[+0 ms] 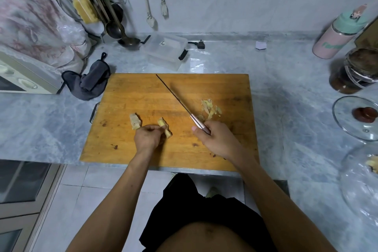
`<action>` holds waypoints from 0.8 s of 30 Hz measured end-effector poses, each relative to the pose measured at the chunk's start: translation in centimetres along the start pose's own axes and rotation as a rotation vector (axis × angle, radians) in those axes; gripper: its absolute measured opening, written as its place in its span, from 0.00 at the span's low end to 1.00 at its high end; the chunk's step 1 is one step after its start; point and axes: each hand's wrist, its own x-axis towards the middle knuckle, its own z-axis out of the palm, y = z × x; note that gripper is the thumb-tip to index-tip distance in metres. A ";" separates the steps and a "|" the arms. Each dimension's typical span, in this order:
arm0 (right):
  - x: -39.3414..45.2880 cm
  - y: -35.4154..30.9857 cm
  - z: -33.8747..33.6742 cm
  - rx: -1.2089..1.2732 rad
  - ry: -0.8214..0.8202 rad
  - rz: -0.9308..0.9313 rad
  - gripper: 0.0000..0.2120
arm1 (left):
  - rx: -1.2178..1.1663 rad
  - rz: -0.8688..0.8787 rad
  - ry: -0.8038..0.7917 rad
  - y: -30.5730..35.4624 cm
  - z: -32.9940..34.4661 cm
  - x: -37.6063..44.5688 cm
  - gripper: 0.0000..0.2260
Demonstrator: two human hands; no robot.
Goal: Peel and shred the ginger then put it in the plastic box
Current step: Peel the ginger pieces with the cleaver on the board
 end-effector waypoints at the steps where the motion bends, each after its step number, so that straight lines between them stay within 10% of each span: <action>1: -0.1 -0.1 0.1 0.009 -0.013 0.002 0.20 | -0.030 -0.010 0.007 0.1 0.2 0.0 0.06; 24: -1.9 -2.2 2.7 0.058 -0.124 0.173 0.25 | -0.016 0.352 0.081 -1.3 2.5 -1.2 0.12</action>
